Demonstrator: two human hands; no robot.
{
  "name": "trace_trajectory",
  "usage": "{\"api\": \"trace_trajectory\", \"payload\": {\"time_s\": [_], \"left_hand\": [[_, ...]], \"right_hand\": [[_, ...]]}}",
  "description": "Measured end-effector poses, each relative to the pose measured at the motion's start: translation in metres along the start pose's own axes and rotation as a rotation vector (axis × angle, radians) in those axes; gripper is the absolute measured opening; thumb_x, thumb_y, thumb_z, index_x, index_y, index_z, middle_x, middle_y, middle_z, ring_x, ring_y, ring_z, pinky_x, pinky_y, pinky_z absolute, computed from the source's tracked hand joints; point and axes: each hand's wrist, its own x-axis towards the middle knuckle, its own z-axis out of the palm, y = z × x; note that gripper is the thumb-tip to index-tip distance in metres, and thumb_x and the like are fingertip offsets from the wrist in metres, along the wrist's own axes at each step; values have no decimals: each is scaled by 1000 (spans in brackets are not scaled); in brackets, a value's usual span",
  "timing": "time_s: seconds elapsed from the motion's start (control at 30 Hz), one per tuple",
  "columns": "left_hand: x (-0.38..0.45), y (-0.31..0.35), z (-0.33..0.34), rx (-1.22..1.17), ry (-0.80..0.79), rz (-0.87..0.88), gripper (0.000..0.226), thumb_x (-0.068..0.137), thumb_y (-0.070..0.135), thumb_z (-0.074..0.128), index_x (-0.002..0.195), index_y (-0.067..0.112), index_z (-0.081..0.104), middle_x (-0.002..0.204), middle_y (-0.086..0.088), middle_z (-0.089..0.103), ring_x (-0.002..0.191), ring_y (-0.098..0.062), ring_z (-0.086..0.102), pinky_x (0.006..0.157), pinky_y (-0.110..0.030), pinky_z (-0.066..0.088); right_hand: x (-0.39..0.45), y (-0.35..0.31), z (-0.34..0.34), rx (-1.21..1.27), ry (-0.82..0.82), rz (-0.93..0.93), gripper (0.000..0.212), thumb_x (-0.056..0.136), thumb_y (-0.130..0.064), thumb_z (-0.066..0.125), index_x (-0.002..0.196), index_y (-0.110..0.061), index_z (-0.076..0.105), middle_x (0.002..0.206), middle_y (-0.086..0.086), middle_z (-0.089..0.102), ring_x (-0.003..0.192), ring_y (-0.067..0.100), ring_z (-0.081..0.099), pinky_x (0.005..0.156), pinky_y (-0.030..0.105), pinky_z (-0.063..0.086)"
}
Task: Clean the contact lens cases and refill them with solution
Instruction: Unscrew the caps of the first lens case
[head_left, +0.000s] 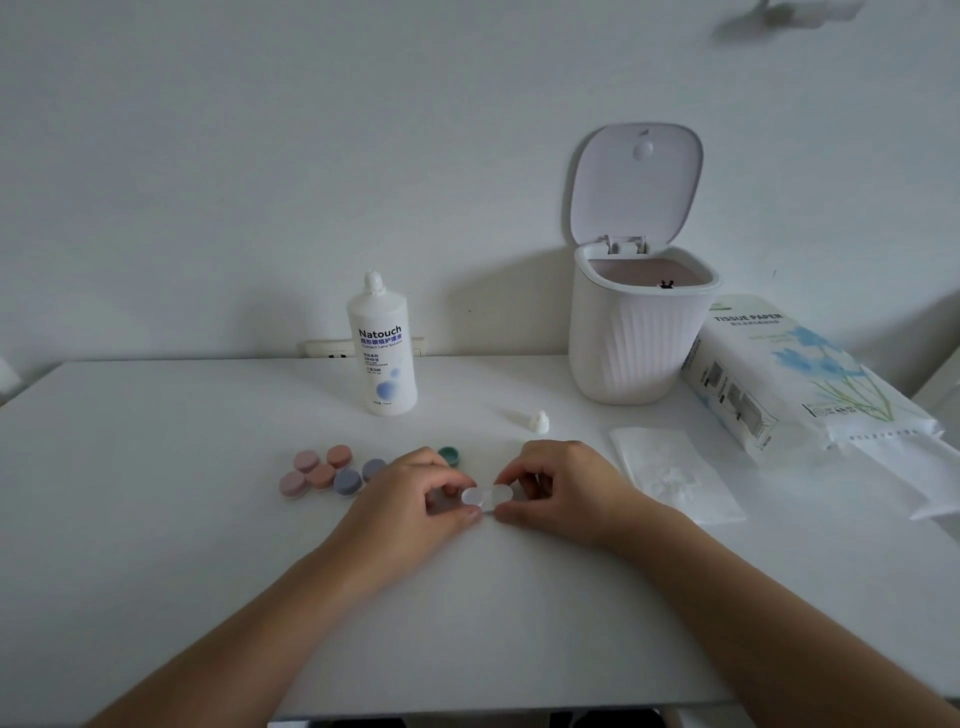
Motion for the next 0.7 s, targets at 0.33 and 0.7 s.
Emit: {"api": "trace_trajectory", "payload": {"time_s": [0.33,0.7], "left_hand": [[-1,-5,3,-21,15,-2,13,79,32,82,87,37,73,96,23,56,76,-5,58,66,-14,42],[0,1,0,-47,-25,-54,10,81,34,79,88,40,77,91,17,56,73,-2,57,65,-13,40]], "right_hand": [[-42,37,-73,-126,196,117,21,91,-22,73,111,-28,76,98,-19,70,85,-7,61,81,17,48],[-62,80,-73,-176,169,266,20,87,-35,75,107,-30,78,114,-32,62,116,2,58,96,18,37]]}}
